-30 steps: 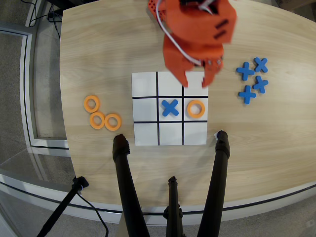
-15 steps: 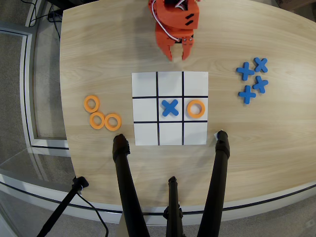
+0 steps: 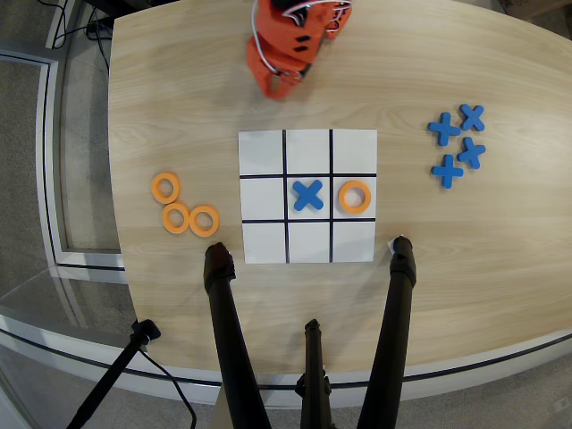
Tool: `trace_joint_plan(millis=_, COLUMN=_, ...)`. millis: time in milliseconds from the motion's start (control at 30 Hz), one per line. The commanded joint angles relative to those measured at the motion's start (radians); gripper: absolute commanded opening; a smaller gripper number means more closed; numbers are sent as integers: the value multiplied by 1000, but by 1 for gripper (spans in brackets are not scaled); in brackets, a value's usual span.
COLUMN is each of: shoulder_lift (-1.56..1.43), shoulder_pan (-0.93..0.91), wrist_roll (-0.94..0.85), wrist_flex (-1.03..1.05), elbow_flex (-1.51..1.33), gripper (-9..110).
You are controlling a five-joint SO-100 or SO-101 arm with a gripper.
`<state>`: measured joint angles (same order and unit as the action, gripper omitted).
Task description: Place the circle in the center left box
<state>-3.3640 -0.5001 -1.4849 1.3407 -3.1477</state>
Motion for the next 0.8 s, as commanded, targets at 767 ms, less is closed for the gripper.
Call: trace_joint_plan(millis=767, shoulder_lift=-31, shoulder_pan=-1144, wrist_roll=0, wrist_flex=9, elbow_flex=-55, gripper=0)
